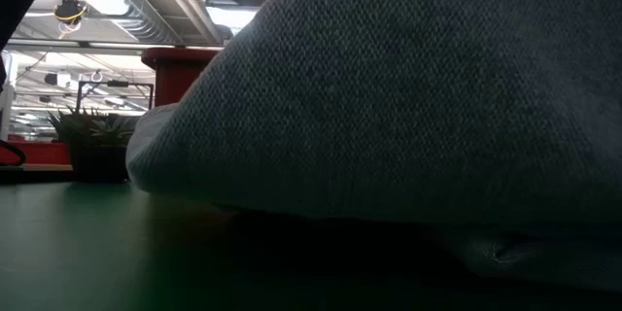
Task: Fold laundry
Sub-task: Fold the light blue pants
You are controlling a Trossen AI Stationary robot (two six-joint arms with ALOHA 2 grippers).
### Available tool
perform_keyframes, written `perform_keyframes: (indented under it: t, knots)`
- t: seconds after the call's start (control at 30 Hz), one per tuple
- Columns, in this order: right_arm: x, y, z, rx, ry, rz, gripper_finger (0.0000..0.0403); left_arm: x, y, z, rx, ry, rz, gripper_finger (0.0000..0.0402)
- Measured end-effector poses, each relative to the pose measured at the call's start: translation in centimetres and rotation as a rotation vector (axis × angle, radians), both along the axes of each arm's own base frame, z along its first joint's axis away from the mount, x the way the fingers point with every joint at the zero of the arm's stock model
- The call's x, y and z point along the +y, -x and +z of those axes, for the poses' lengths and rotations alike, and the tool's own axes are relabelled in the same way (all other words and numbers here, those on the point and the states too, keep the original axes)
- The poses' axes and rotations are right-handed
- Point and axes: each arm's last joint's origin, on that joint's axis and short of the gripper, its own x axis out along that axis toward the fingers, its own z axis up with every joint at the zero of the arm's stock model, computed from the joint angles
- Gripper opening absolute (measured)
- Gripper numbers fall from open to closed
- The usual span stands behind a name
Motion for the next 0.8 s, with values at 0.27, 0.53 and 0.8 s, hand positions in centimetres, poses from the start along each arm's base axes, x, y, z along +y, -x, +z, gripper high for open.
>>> perform_keyframes:
  t: [0.27,0.53,0.8]
  knots:
    - [0.0,0.0,0.0,0.0,0.0,0.0,0.0028,0.3,-0.1,0.1,-0.018,-0.005,0.091,0.0185]
    - [-0.1,0.2,-0.1,0.018,0.016,-0.001,0.0028,0.4,0.3,0.2,0.022,-0.013,0.089,0.0223]
    - [-0.2,0.2,-0.1,0.02,0.017,-0.003,0.0028,0.4,1.3,1.8,0.061,0.061,0.001,0.0217]
